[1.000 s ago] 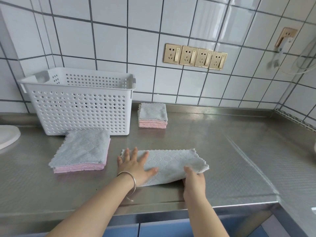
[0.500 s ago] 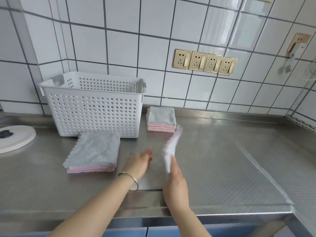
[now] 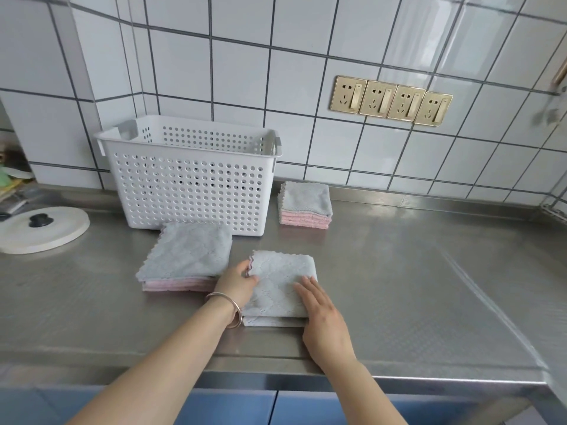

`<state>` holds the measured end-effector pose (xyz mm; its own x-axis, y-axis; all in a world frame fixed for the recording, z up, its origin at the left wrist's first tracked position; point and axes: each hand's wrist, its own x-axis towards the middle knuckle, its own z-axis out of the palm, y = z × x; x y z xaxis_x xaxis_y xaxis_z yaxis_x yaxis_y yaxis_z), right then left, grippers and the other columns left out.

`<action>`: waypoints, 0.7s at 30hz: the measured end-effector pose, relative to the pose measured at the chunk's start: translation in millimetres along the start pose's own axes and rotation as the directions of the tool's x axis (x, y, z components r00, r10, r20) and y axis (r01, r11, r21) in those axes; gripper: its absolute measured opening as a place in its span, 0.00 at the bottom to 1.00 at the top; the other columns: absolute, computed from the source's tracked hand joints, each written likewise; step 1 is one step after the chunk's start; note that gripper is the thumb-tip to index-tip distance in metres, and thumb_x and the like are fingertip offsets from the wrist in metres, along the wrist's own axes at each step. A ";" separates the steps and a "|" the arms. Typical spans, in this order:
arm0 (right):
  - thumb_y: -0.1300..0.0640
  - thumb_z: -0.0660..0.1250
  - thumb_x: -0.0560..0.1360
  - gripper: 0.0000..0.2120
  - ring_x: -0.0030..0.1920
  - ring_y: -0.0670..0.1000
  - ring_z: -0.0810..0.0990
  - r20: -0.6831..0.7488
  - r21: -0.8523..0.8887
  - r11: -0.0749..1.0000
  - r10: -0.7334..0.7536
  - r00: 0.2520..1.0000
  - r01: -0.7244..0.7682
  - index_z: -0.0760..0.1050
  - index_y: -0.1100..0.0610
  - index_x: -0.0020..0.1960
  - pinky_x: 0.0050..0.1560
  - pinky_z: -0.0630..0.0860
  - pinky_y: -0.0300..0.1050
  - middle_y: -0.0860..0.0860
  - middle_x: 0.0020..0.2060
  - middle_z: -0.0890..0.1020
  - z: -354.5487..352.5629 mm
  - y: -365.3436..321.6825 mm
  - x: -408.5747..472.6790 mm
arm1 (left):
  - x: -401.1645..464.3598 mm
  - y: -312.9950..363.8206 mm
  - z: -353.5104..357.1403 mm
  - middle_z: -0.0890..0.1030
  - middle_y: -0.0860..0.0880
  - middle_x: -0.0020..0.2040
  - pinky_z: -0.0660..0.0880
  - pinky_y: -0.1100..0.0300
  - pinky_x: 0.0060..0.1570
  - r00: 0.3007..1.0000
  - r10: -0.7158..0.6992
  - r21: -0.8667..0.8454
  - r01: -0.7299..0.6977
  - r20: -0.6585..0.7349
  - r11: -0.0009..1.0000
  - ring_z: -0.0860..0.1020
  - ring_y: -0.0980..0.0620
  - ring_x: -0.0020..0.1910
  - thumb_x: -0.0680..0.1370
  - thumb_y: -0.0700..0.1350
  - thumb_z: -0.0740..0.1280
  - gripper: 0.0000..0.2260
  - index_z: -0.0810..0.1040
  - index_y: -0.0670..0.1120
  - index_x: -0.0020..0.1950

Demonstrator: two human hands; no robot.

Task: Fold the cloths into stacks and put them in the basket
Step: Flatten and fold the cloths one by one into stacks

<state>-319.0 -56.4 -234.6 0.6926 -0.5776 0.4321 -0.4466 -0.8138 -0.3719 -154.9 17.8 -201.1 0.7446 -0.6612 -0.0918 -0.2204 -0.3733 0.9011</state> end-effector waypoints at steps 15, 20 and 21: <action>0.66 0.47 0.70 0.32 0.76 0.45 0.51 0.208 0.076 0.996 0.023 0.978 -0.039 0.62 0.53 0.73 0.74 0.48 0.35 0.46 0.75 0.57 -8.0 5.0 -3.4 | -15.9 2.0 -0.2 0.80 0.41 0.48 0.72 0.54 0.51 0.995 0.085 0.375 -0.059 -0.054 0.925 0.77 0.40 0.53 0.74 0.42 0.63 0.07 0.72 0.41 0.50; 0.47 0.44 0.67 0.34 0.72 0.37 0.50 0.239 0.251 0.968 -0.047 0.970 -0.015 0.63 0.49 0.72 0.73 0.45 0.39 0.38 0.70 0.57 -27.0 12.9 -6.8 | -31.0 -1.3 4.7 0.72 0.40 0.60 0.71 0.51 0.57 0.962 0.257 0.614 -0.149 -0.090 0.775 0.74 0.38 0.58 0.76 0.42 0.61 0.21 0.65 0.40 0.68; 0.45 0.44 0.67 0.33 0.71 0.37 0.51 0.210 0.303 0.952 -0.024 0.977 -0.041 0.65 0.49 0.71 0.73 0.46 0.37 0.39 0.70 0.59 -30.2 14.1 -2.9 | -32.8 -2.0 7.4 0.73 0.41 0.59 0.73 0.50 0.56 0.922 0.379 0.648 -0.242 -0.079 0.722 0.76 0.38 0.56 0.75 0.42 0.62 0.20 0.69 0.40 0.67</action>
<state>-344.4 -68.2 -216.3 0.8067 -0.5311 0.2593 -0.2819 -0.7313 -0.6210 -183.5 35.4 -203.1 0.6528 -0.6995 0.2909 -0.7473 -0.5316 0.3987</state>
